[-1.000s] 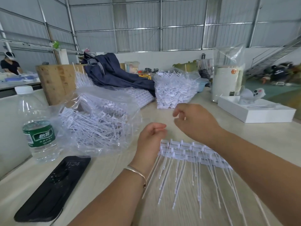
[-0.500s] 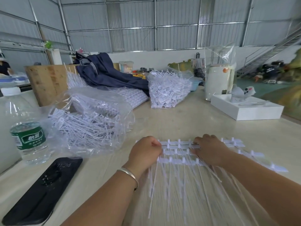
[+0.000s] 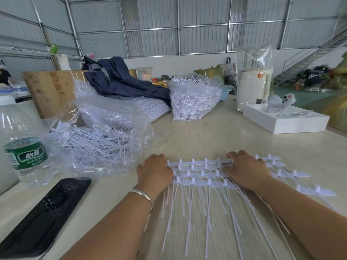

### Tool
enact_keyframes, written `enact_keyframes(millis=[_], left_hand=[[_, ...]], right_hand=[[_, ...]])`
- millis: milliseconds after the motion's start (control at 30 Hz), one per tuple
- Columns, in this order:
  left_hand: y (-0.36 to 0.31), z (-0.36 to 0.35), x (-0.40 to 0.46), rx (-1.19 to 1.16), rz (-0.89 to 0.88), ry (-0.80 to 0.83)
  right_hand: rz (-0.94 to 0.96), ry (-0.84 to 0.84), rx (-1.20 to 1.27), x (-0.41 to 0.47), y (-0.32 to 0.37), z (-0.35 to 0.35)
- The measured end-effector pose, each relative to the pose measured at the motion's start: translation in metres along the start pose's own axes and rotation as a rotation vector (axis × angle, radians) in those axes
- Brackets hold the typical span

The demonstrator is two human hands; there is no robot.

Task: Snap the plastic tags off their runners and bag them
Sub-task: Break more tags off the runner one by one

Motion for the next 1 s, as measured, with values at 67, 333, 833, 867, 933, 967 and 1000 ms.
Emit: enact_keyframes(millis=[67,333,833,867,933,967,1000], left_hand=[[0.001,0.0,0.002,-0.023,0.0,-0.002],[-0.001,0.0,0.005,-0.014,0.066,-0.076],[-0.031,0.038,-0.012,-0.311,-0.406,-0.689],[-0.032,0.039,-0.013,-0.364,-0.432,-0.696],[-0.033,0.04,-0.015,-0.462,-0.445,-0.682],[-0.033,0.04,-0.015,-0.501,-0.433,-0.669],[-0.032,0.039,-0.015,-0.54,-0.408,-0.651]], right_hand=[[0.018,-0.027,0.005,-0.002,0.001,0.0],[0.043,-0.044,0.038,-0.007,0.002,0.002],[0.051,-0.383,0.1,-0.022,0.008,0.036],[0.057,-0.437,0.12,-0.025,0.008,0.042],[0.078,-0.539,0.165,-0.03,0.009,0.051],[0.091,-0.579,0.185,-0.033,0.009,0.057],[0.105,-0.611,0.202,-0.036,0.009,0.062]])
Point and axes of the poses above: each hand's wrist, its own x-axis towards the middle knuckle, its own z-axis out of the back of the hand, y = z × x, the point moved 5 cm from there along x, towards the middle knuckle, and after that the axes turned 13 degrees about -z, right-handed, at the moved point
